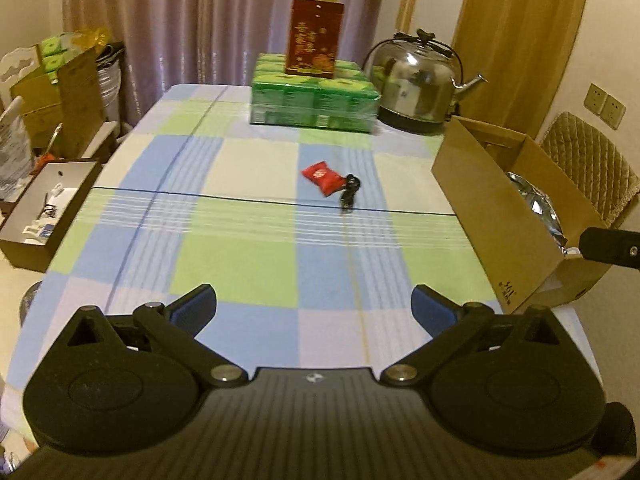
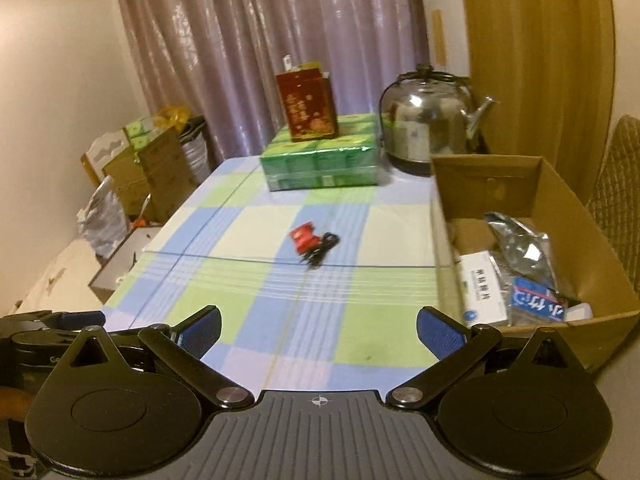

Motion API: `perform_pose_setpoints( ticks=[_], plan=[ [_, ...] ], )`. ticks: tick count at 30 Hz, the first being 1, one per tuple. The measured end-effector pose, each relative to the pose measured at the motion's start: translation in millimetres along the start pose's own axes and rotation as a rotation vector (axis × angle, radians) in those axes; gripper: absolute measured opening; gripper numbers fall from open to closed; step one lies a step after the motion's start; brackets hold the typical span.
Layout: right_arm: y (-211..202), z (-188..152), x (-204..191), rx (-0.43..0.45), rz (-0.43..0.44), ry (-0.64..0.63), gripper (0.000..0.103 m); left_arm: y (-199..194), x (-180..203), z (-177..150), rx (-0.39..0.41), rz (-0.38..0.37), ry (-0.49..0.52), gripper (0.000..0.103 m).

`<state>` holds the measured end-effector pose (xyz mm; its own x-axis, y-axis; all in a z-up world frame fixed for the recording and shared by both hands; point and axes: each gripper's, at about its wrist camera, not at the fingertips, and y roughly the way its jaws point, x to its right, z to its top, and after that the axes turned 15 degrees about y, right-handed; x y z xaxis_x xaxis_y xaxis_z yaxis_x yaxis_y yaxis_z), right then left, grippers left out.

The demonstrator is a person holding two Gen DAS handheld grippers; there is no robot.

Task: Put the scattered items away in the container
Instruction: 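Move both tools back toward the red candy packet and black cable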

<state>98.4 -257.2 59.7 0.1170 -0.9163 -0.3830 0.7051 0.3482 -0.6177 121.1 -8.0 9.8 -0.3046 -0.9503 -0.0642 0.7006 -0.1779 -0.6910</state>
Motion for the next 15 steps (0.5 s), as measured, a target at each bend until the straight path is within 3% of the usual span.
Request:
perform_pose_setpoints(
  ticks=[15],
  plan=[
    [25.6,-20.4,-22.4,-0.067,0.036,-0.013,0.101,-15.4,-24.6,-21.4,-0.019,0.040,-0.024,0.102]
  ],
)
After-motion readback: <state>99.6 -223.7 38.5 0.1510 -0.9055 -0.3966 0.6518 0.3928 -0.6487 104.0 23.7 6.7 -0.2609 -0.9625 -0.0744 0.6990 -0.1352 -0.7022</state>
